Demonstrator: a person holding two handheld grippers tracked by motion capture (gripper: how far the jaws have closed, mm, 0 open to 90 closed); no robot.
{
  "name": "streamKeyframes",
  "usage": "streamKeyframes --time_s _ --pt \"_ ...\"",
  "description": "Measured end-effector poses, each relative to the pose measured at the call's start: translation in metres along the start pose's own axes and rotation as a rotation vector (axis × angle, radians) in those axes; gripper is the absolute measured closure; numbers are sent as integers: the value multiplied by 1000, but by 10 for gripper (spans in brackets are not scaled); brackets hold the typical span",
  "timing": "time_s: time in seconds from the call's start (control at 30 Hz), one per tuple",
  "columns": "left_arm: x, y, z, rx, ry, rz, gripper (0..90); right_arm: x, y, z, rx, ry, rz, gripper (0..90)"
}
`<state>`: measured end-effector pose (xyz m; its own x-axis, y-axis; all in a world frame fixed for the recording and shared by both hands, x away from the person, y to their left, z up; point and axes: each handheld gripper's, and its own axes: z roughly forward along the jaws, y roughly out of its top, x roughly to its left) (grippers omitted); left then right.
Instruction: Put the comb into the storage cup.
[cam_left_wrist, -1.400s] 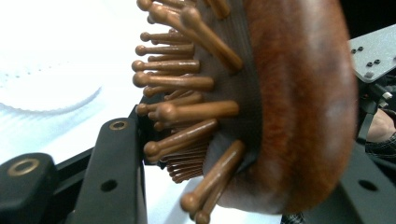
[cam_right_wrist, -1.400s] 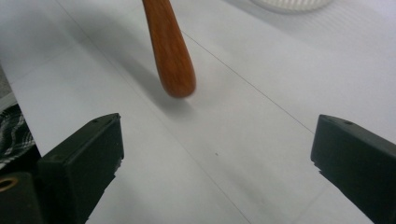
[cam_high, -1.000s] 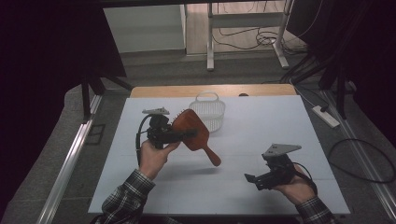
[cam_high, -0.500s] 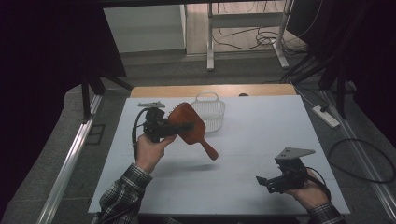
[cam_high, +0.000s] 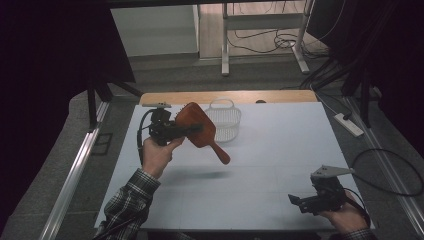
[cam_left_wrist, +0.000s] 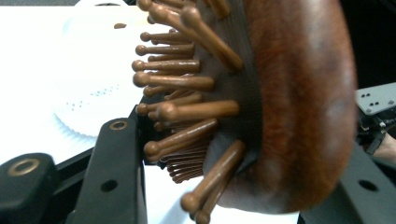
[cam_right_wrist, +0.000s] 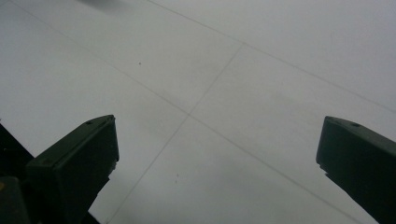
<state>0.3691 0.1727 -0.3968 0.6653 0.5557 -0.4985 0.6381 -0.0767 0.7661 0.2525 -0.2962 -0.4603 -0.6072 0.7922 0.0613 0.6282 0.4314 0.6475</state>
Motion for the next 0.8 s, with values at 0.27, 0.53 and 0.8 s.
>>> streamKeyframes --time_s 0.27,0.53,0.8 --pt "1 9 -3 -8 17 2 514 -2 -12 -14 5 -15 40 0" --pt "4 14 -5 -19 19 -12 515 -2 -14 -17 1 -32 48 0" --pt "8 28 -9 -41 36 -28 515 -3 -14 -16 7 -21 61 0"
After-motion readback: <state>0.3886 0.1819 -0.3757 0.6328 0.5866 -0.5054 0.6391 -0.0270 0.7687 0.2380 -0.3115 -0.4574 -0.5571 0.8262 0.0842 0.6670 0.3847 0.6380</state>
